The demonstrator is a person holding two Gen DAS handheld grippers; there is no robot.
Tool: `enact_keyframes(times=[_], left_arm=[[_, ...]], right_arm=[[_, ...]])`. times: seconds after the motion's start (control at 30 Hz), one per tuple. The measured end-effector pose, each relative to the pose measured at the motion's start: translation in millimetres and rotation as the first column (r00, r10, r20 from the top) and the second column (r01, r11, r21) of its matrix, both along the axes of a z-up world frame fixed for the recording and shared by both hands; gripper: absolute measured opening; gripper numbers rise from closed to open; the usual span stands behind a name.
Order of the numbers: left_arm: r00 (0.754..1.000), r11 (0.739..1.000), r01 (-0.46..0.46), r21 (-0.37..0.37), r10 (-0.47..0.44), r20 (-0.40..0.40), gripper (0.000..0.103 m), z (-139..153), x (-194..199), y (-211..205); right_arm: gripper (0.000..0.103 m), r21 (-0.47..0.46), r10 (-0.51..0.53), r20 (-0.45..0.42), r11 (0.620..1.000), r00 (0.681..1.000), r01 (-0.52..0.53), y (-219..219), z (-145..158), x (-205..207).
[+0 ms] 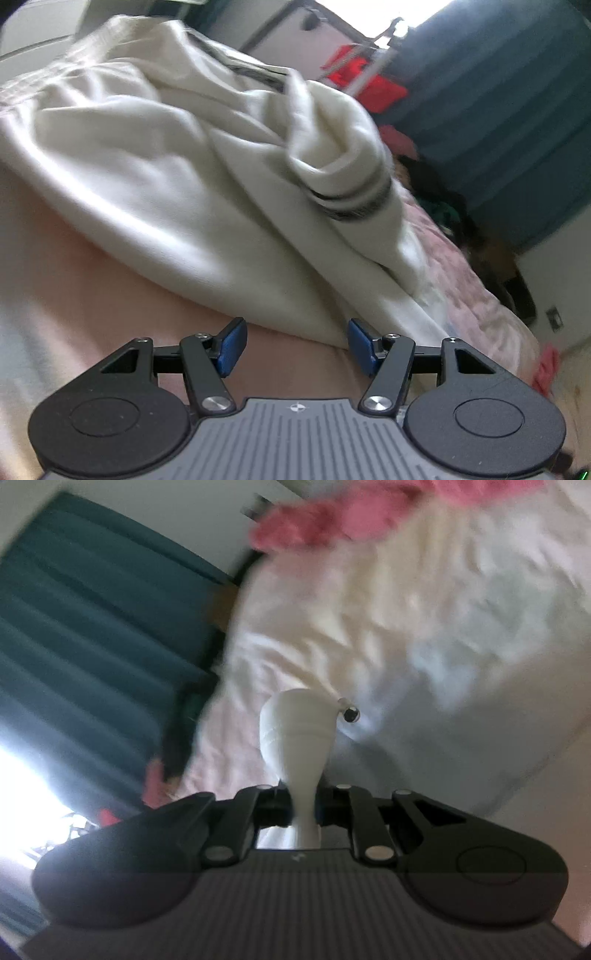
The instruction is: Fold clothes
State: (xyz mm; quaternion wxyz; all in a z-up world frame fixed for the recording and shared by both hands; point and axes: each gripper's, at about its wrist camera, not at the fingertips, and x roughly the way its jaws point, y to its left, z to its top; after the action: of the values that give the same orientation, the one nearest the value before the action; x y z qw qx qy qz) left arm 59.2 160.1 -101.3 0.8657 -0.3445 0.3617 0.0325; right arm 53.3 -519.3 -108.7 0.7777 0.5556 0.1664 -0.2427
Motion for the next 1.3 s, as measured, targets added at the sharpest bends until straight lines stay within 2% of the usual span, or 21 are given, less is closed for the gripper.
enact_keyframes(times=[0.1, 0.2, 0.33, 0.47, 0.5, 0.57, 0.63, 0.7, 0.77, 0.8, 0.97, 1.1, 1.13, 1.23, 1.3], left_arm=[[0.997, 0.996, -0.074, -0.047, 0.072, -0.031, 0.064, -1, -4, 17], [0.975, 0.966, -0.217, -0.143, 0.208, -0.079, 0.065, -8, -13, 48], [0.916, 0.88, -0.401, -0.257, 0.38, -0.128, 0.067, -19, -24, 87], [0.856, 0.779, -0.514, -0.358, 0.494, -0.152, 0.066, -29, -22, 112], [0.844, 0.767, -0.53, -0.36, 0.516, -0.144, 0.066, -29, -20, 116], [0.832, 0.774, -0.549, -0.316, 0.541, -0.12, 0.06, -25, -14, 122], [0.821, 0.778, -0.568, -0.271, 0.56, -0.112, 0.044, -22, -8, 127], [0.819, 0.778, -0.571, -0.261, 0.561, -0.117, 0.02, -18, -7, 134], [0.825, 0.784, -0.563, -0.262, 0.551, -0.123, 0.012, -14, -8, 142], [0.83, 0.789, -0.555, -0.263, 0.544, -0.121, 0.01, -9, -9, 146], [0.88, 0.838, -0.465, -0.284, 0.472, -0.049, 0.008, 50, -35, 174], [0.907, 0.835, -0.411, -0.366, 0.413, -0.077, 0.007, 77, -66, 205], [0.915, 0.846, -0.399, -0.354, 0.393, -0.092, 0.007, 77, -73, 209], [0.934, 0.904, -0.355, -0.237, 0.334, -0.125, 0.007, 69, -87, 216], [0.939, 0.93, -0.327, -0.169, 0.301, -0.165, 0.008, 51, -95, 214]], right_arm=[[0.014, 0.106, -0.017, -0.053, 0.994, 0.998, 0.022, -7, -23, -5], [0.014, 0.056, 0.004, -0.082, 0.998, 0.997, 0.0, -4, -18, -4], [0.014, -0.009, 0.025, -0.075, 1.0, 0.997, -0.026, -2, -9, 1], [0.014, -0.004, 0.026, -0.083, 1.0, 0.996, -0.027, -4, -13, 4], [0.014, 0.006, 0.023, -0.089, 1.0, 0.996, -0.023, -5, -15, 2], [0.014, 0.016, 0.02, -0.098, 1.0, 0.995, -0.019, -3, -17, -1], [0.014, 0.011, 0.022, -0.097, 1.0, 0.995, -0.021, -3, -18, -1], [0.014, 0.0, 0.025, -0.094, 1.0, 0.995, -0.026, -2, -17, 1], [0.014, -0.004, 0.025, -0.086, 1.0, 0.996, -0.026, -2, -18, 2], [0.014, -0.002, 0.023, -0.08, 1.0, 0.997, -0.023, -3, -19, 2], [0.014, -0.011, 0.021, -0.068, 1.0, 0.997, -0.021, -3, -17, 5], [0.014, 0.002, 0.015, -0.055, 1.0, 0.998, -0.015, -2, -12, 1], [0.014, -0.006, 0.008, -0.072, 1.0, 0.997, -0.008, 0, -10, -1], [0.014, -0.03, -0.015, -0.124, 0.999, 0.992, 0.011, 5, -3, -8], [0.014, -0.047, -0.03, -0.157, 0.999, 0.987, 0.023, 9, 2, -13]])
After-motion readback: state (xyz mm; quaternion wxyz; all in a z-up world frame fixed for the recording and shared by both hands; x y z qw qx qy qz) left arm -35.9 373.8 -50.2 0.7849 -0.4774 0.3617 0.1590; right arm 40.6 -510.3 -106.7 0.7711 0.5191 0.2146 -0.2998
